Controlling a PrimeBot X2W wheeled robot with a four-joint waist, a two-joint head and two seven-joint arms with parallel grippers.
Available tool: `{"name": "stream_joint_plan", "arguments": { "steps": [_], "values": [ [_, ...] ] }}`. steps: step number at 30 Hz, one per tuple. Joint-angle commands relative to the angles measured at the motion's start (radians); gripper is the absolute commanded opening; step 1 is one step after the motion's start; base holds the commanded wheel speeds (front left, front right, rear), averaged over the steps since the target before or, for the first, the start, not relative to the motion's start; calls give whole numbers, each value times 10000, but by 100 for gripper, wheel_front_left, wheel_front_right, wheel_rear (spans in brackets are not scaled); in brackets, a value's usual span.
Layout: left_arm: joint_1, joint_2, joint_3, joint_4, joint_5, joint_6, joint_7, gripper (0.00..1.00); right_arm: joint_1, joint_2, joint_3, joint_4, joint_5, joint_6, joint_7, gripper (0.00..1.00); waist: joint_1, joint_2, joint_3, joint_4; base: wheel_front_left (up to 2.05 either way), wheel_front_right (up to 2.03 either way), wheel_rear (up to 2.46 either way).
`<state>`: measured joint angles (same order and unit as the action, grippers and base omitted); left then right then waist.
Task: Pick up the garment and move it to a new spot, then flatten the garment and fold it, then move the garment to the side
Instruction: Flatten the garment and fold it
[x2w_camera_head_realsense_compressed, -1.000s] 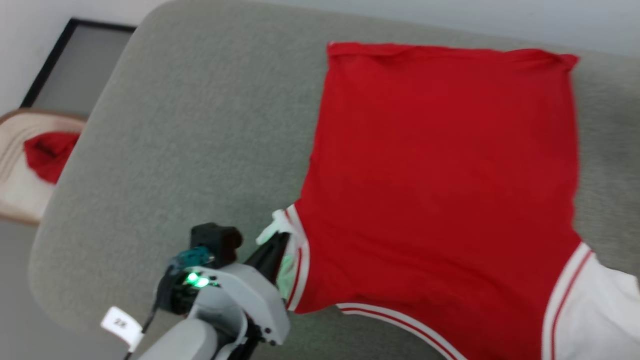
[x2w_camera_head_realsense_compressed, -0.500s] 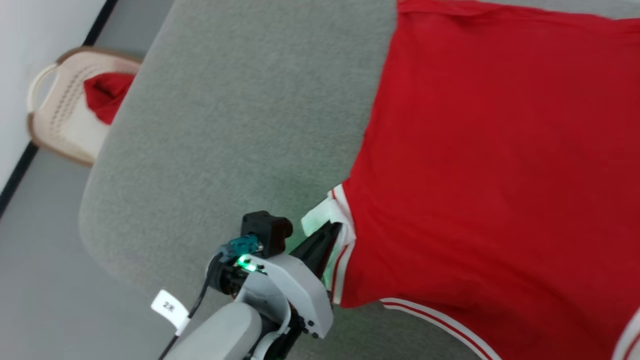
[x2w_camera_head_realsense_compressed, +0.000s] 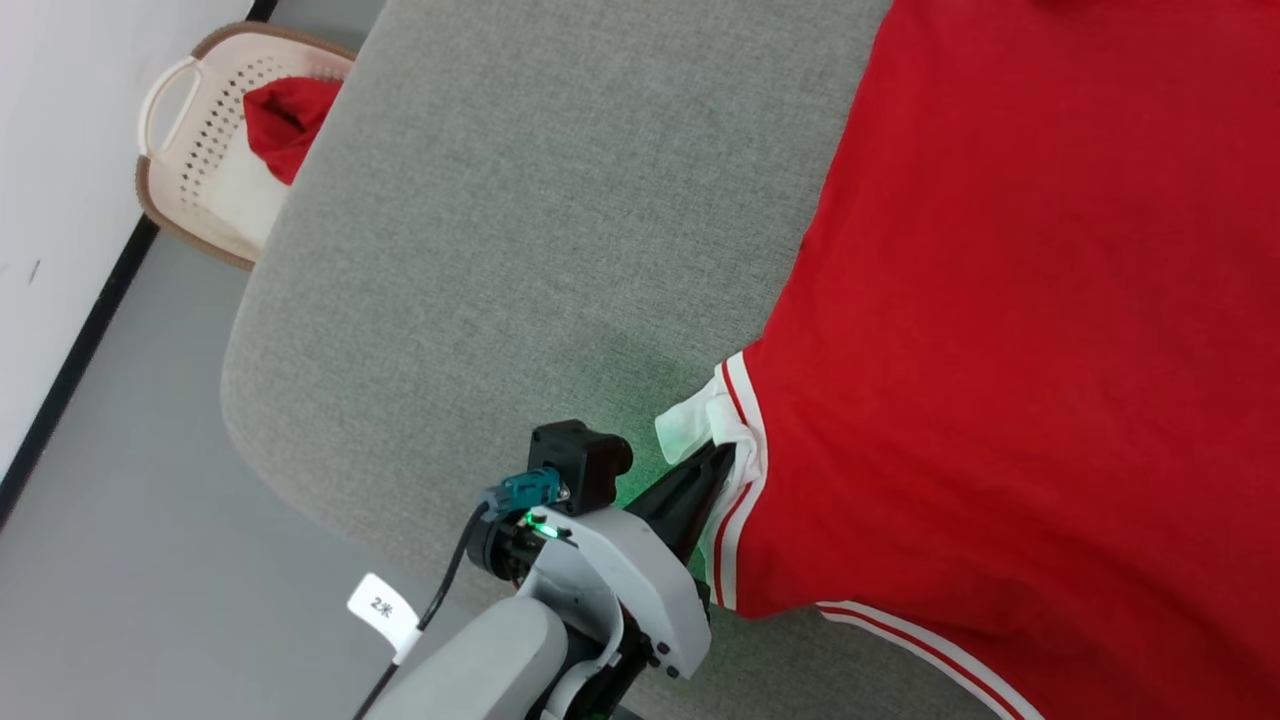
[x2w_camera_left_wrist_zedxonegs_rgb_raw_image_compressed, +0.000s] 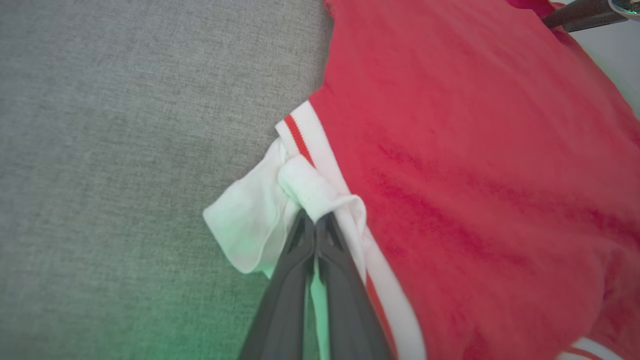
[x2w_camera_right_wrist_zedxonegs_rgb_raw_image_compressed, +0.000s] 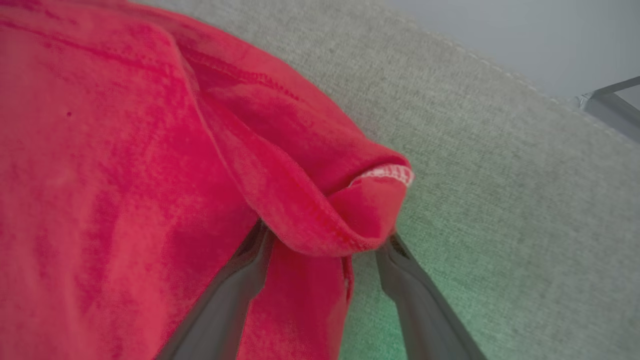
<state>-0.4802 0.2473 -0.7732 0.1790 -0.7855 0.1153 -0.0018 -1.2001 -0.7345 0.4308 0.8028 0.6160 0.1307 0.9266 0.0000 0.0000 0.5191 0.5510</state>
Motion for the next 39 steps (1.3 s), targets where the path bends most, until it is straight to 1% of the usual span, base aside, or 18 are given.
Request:
{"name": "stream_joint_plan", "arguments": {
  "steps": [1, 2, 6, 11, 16, 18, 21, 28, 35, 39],
  "values": [
    [-65, -41, -22, 99, -60, -16, -41, 0, 699, 371, 353, 488, 85, 5, 468, 78, 0, 0, 68, 66, 0, 0, 0],
    [-65, -51, -20, 145, -62, -36, -39, 0, 714, 389, 456, 436, 103, 6, 591, 0, 0, 0, 76, 65, 0, 0, 0],
    [-127, -97, 13, 316, -130, -70, -110, 0, 479, 65, 417, 286, -172, 2, 268, 0, 0, 0, 77, 49, 0, 0, 0],
    [-222, -66, 75, 541, -183, -122, -128, 0, 348, 54, 261, 350, -166, -6, -14, 0, 0, 0, -63, -112, 0, 0, 0],
    [-260, 63, 174, 737, -253, -125, -142, 0, 372, 258, 360, 120, 38, -5, -280, 0, 0, 0, -384, -483, 0, 0, 0],
    [-256, 186, 226, 820, -249, -75, -108, 0, 493, 320, 460, -150, 311, -5, -379, 0, 0, 0, -590, -702, 0, 0, 0],
    [-217, 372, 323, 855, -309, -36, -75, 0, 795, 249, 604, -608, 736, -5, -463, 0, 0, 0, -965, -1073, 0, 0, 0],
    [7, 875, 520, 813, -421, 159, 91, 0, 2128, -422, 1125, -2272, 1732, -5, -751, 0, 0, 0, -1781, -2045, 0, 0, 0],
    [283, 1251, 620, 808, -547, 272, 279, 0, 4362, -1087, 782, -3843, 2812, -5, -1483, 0, 0, 0, -2526, -2783, 0, 0, 0],
    [529, 1493, 689, 726, -651, 376, 375, 0, 5927, -1236, 379, -4644, 3153, -5, -1810, 0, 0, 0, -2932, -3166, 0, 0, 0]
  ]
}}
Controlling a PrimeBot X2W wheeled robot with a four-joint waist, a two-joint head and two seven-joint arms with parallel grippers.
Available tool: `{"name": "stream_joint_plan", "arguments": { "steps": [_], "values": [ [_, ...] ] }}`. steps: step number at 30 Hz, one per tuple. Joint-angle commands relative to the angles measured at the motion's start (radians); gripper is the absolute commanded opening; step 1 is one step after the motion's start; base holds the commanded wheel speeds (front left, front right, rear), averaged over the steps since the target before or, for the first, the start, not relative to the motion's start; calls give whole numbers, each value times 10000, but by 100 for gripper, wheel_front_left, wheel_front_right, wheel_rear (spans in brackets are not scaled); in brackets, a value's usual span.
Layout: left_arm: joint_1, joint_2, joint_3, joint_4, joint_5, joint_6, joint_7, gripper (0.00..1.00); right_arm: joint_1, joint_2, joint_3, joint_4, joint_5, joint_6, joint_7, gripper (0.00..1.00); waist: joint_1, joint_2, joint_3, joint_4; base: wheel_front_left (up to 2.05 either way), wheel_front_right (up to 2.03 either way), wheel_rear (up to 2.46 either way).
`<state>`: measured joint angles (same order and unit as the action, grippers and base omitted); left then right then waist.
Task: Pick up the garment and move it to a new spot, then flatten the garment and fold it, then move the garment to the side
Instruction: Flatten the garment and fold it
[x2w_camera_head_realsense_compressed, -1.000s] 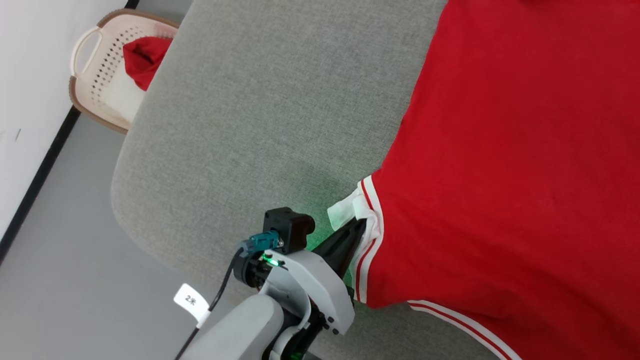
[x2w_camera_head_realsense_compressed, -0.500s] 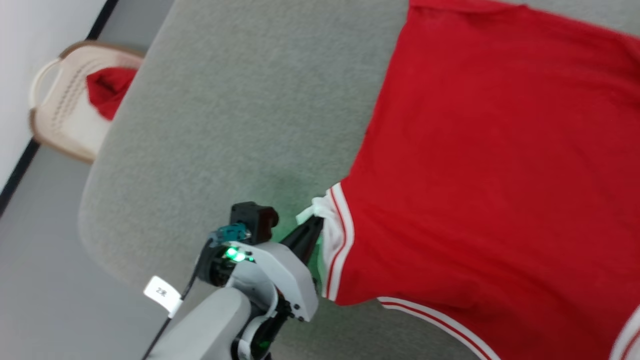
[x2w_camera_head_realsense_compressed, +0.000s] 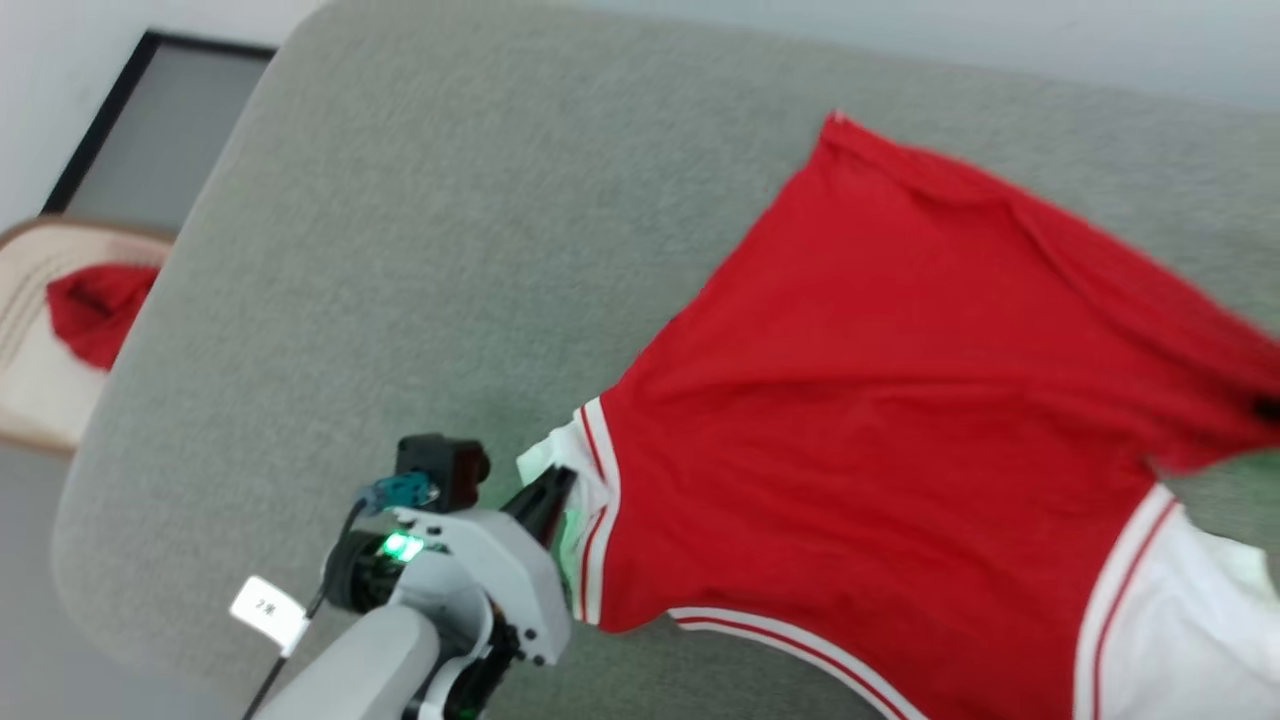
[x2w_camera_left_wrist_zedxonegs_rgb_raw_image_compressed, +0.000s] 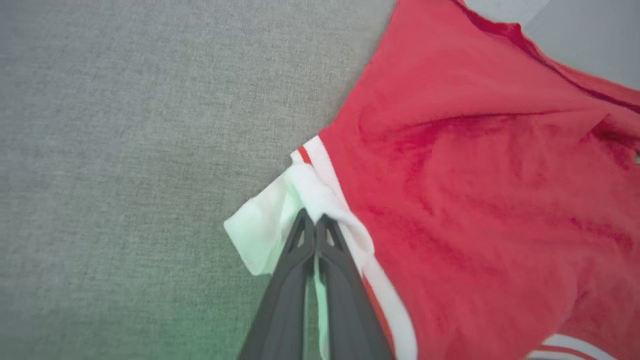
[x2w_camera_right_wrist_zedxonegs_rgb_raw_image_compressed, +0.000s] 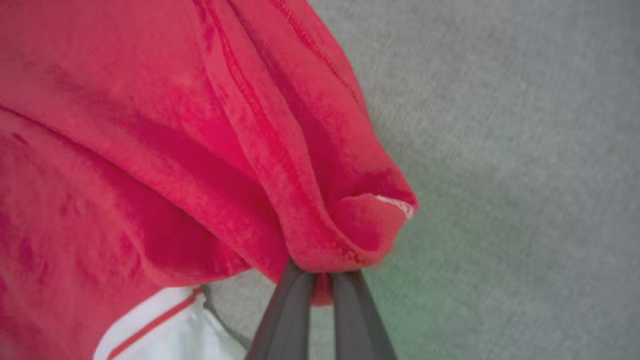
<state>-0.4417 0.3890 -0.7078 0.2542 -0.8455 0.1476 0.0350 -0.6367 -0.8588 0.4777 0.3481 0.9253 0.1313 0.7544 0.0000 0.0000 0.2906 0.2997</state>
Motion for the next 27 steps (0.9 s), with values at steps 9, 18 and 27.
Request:
{"name": "stream_joint_plan", "arguments": {
  "steps": [9, 18, 27],
  "values": [
    [653, 537, 210, -489, -244, 357, 176, 0, 3401, 516, -1502, -1405, -173, -10, -638, 0, 0, 0, -1153, -1330, 0, 0, 0],
    [984, 870, 327, -887, -372, 569, 285, 0, 5852, 1936, -3244, -2587, -1218, -10, -261, 0, 0, 0, -1341, -1844, 0, 0, 0],
    [1013, 961, 339, -903, -447, 559, 315, 0, 6294, 2797, -4035, -3560, -2398, -10, -137, 100, 0, 0, -1322, -2027, 0, 0, 0]
  ]
}}
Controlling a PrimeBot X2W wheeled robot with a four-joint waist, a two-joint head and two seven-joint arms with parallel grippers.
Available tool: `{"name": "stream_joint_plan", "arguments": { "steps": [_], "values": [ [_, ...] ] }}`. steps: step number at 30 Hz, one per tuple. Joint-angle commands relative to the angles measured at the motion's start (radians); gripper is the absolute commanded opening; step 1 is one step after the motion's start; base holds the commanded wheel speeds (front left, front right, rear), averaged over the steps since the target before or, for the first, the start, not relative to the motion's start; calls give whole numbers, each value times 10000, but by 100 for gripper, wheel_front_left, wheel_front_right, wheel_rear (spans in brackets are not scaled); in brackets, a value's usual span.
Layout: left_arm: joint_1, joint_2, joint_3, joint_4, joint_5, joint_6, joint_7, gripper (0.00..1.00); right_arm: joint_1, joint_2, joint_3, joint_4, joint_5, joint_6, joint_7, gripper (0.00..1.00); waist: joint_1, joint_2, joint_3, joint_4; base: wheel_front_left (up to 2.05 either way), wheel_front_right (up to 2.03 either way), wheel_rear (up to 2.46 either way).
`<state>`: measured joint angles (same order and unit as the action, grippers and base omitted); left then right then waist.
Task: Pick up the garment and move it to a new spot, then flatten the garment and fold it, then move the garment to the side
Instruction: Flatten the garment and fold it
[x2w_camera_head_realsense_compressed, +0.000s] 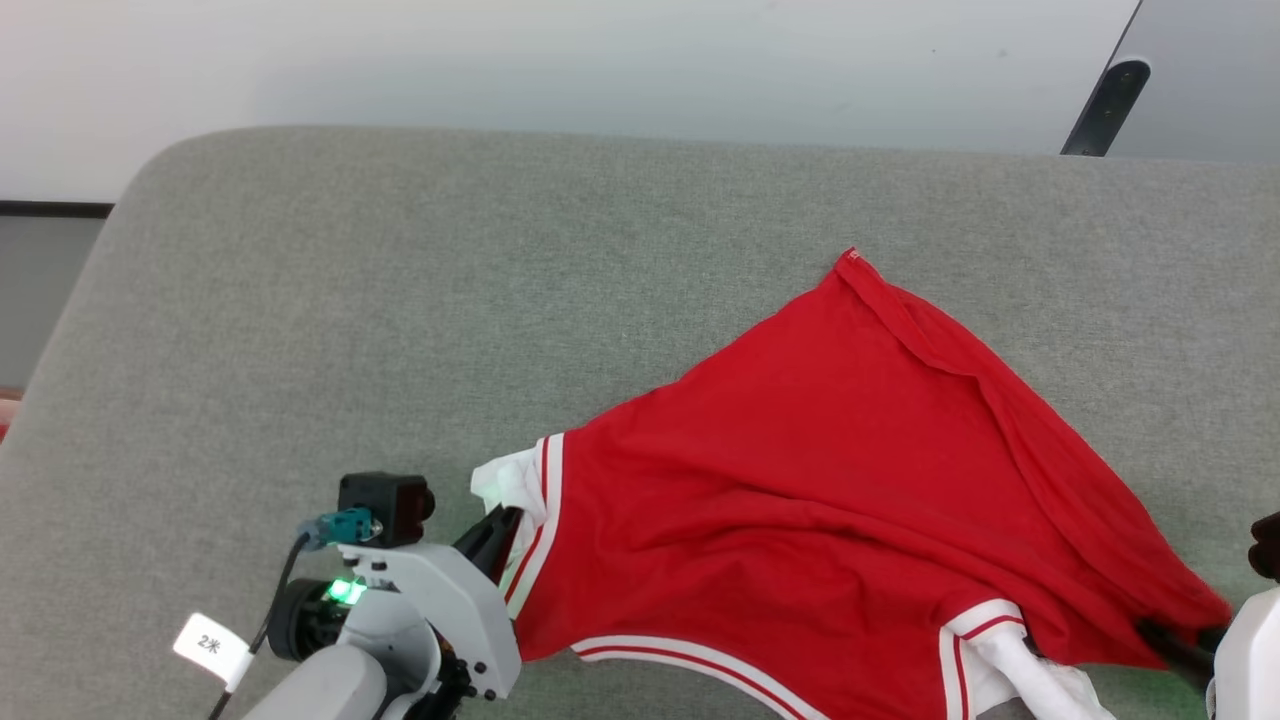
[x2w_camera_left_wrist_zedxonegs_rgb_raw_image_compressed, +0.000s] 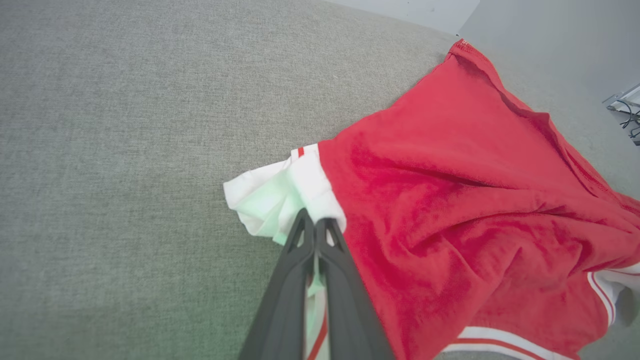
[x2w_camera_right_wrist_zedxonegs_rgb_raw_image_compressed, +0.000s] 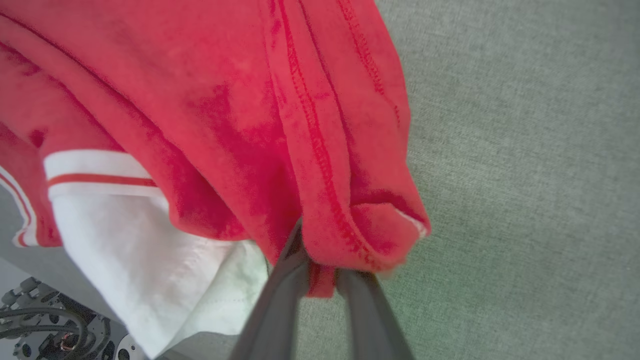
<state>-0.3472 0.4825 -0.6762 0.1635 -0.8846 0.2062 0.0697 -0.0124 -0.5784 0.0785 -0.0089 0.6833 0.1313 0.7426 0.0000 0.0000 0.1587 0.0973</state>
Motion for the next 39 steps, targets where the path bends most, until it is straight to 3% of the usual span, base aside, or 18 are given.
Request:
{"name": "stream_joint_plan", "arguments": {
  "steps": [1, 10, 16, 19, 23, 28, 33, 39],
  "values": [
    [83, 33, 32, 18, -57, -26, -48, 0, 78, 74, -121, -97, -68, -10, -19, 100, 0, 0, -12, -15, 0, 0, 0],
    [219, 72, 27, -118, -89, 103, -85, 0, 379, 604, -951, -1840, -733, -10, -593, 100, 0, 0, -150, 28, 0, 0, 0],
    [156, 26, -30, -196, -47, 121, -94, 0, -387, 610, -706, -3220, -1478, -10, -1588, 100, 0, 0, -148, 207, 0, 0, 0],
    [75, -31, -85, -191, -17, 84, -82, 0, -1206, 549, -352, -3319, -1883, -10, -2397, 100, 0, 0, -143, 352, 0, 0, 0],
    [-36, -161, -213, -158, 53, 31, -42, 0, -2516, 410, 250, -2629, -2287, -10, -3447, 100, 0, 0, -136, 611, 0, 0, 0],
    [-228, -370, -399, -33, 86, -132, 14, 0, -3831, 166, 1103, -1406, -2230, -10, -3902, 100, 0, 0, -135, 1046, 0, 0, 0],
    [-447, -590, -592, 75, 144, -319, 36, 0, -4768, -149, 1616, -236, -1865, -10, -3821, 100, 0, 0, 24, 1536, 0, 0, 0],
    [-890, -1085, -903, 276, 281, -575, 27, 0, -5866, -739, 2337, 1307, -1118, -10, -3002, 100, 0, 0, 542, 2267, 0, 0, 0]
  ]
}}
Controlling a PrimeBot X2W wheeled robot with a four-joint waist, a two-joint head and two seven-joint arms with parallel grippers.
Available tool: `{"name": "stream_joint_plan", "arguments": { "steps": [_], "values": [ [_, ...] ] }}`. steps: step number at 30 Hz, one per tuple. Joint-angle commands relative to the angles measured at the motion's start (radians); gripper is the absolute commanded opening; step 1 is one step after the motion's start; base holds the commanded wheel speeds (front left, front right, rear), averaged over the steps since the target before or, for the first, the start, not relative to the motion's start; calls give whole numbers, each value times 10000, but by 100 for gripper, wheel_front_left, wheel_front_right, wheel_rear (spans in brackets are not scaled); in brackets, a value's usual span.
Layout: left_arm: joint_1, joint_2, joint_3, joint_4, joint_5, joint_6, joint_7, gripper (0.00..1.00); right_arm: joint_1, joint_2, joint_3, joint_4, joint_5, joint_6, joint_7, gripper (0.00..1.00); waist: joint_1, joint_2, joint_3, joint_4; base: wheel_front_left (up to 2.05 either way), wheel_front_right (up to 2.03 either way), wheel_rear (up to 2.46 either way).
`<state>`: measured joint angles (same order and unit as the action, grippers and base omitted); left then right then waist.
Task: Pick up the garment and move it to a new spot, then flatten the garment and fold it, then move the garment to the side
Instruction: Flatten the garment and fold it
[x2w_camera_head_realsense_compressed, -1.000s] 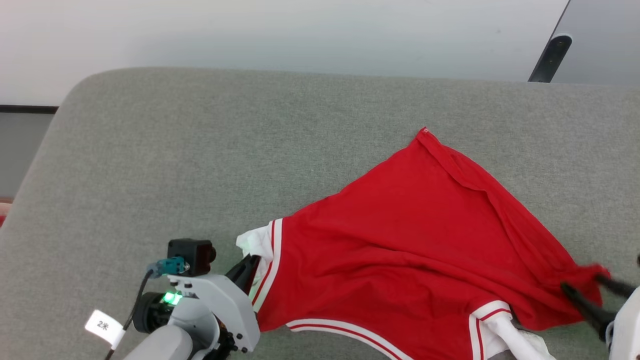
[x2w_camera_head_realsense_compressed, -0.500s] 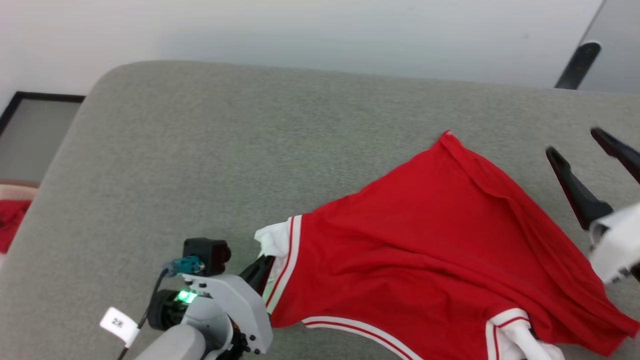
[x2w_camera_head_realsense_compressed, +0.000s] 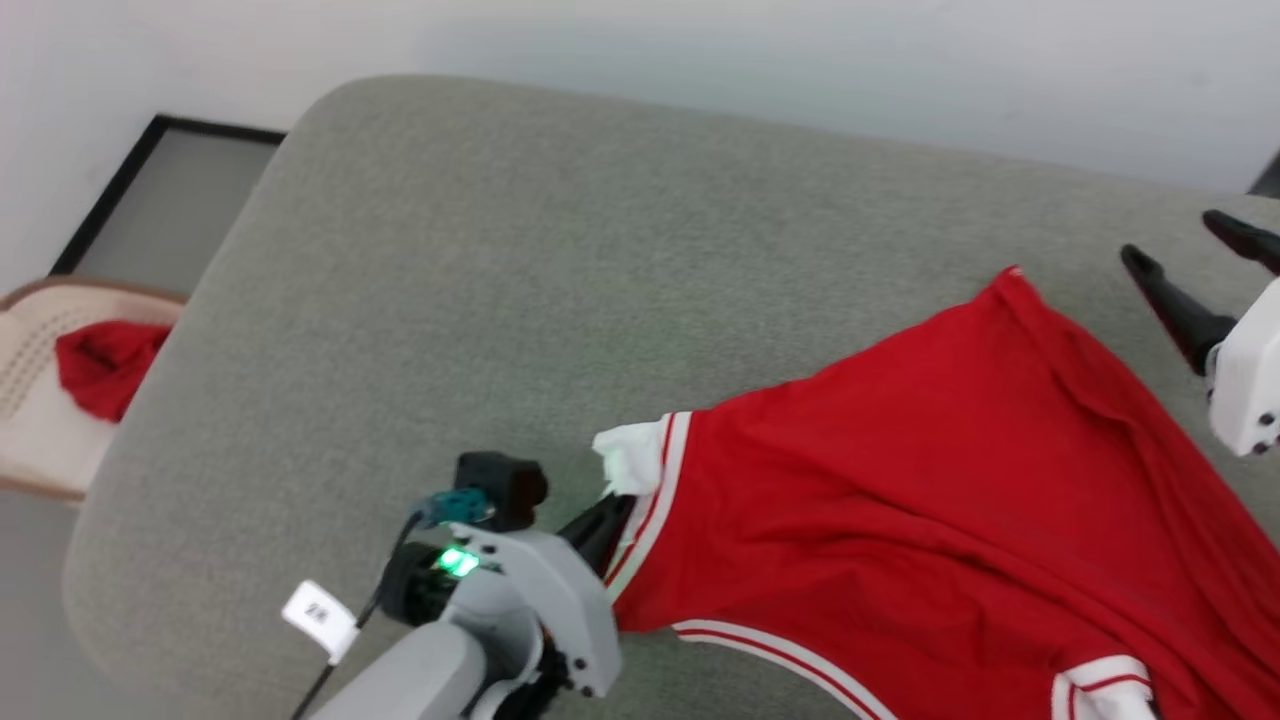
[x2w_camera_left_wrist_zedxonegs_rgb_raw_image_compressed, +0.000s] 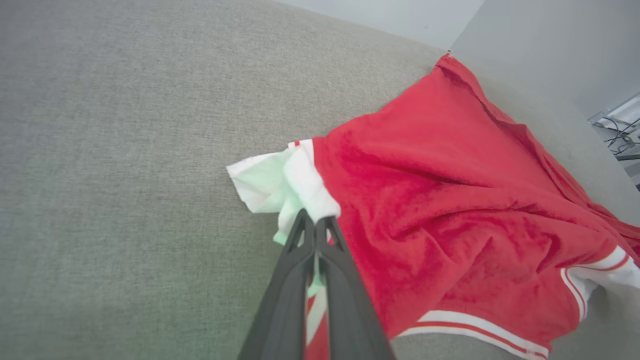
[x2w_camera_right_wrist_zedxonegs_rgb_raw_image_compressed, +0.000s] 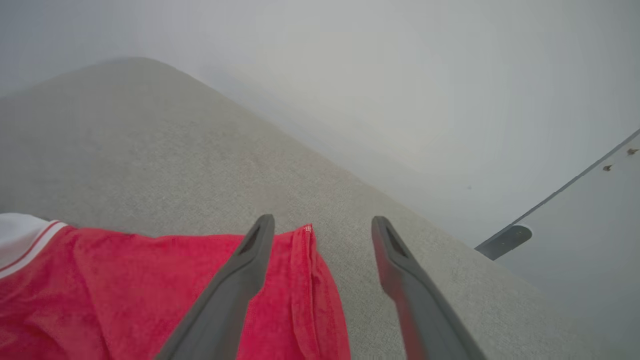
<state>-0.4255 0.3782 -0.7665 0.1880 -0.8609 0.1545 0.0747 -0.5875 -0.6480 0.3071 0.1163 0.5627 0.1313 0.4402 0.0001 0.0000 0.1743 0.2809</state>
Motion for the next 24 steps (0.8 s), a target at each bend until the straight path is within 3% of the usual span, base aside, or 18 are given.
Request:
{"name": "stream_joint_plan", "arguments": {
  "steps": [1, 10, 22, 23, 24],
  "values": [
    [-206, -151, -78, 63, 92, -108, -27, 0, -313, -144, 144, 338, 272, -10, 141, 100, -1, 0, 506, 578, 0, 0, 0],
    [-1010, -1153, -462, 723, 253, -591, -297, 0, -2078, -1008, 1966, 2690, 1651, -10, 2082, 100, -1, 0, 1554, 1593, 0, 0, 0],
    [-1509, -1888, -625, 1597, 207, -1003, -688, 0, -3329, -758, 3440, 4719, 2771, -10, 4317, 100, -1, 0, 2090, 2064, 0, 0, 0],
    [-1527, -1916, -628, 1659, 201, -1011, -704, 0, -3347, -746, 3572, 4851, 2839, -10, 4514, 82, -1, 0, 2103, 2074, 0, 0, 0],
    [-1544, -1938, -632, 1721, 193, -1022, -726, 0, -3391, -740, 3713, 4915, 2884, -10, 4640, 0, -1, 0, 2114, 2079, 0, 0, 0]
  ]
}}
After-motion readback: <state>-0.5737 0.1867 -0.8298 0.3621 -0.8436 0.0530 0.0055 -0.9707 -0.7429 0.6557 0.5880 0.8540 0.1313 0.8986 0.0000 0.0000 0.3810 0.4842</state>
